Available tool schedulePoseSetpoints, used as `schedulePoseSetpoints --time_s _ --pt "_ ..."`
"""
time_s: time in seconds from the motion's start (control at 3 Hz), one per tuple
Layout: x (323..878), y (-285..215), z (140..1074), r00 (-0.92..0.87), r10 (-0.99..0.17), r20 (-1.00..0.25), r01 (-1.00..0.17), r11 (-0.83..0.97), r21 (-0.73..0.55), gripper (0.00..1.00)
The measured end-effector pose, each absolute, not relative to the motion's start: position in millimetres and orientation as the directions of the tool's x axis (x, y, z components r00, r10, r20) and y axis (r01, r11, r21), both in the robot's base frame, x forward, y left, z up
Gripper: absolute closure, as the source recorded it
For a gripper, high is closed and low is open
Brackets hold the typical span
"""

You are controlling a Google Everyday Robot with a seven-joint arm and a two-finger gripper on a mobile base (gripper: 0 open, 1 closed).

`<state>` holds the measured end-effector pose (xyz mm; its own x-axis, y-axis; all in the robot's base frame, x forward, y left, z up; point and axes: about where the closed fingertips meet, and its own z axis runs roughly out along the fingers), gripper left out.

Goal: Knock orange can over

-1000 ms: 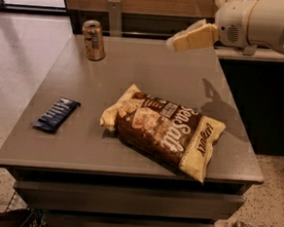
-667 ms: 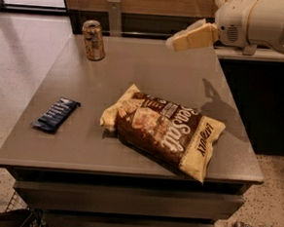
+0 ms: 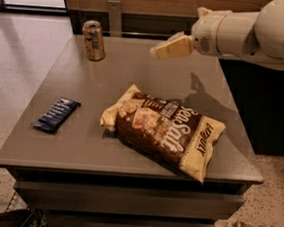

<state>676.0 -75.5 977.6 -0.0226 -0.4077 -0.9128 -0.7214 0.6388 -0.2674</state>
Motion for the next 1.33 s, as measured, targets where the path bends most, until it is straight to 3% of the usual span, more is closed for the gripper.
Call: schedulePoseSetpoints --time_s 0.67,1.33 --pt "751.5 26.2 910.2 -0.039 -0.255 -0.966 -0.764 0.631 -0.136 0.0" --pt "782.1 80.9 892.4 -0.05 -0.231 -0.972 -0.811 0.576 -0.096 0.0"
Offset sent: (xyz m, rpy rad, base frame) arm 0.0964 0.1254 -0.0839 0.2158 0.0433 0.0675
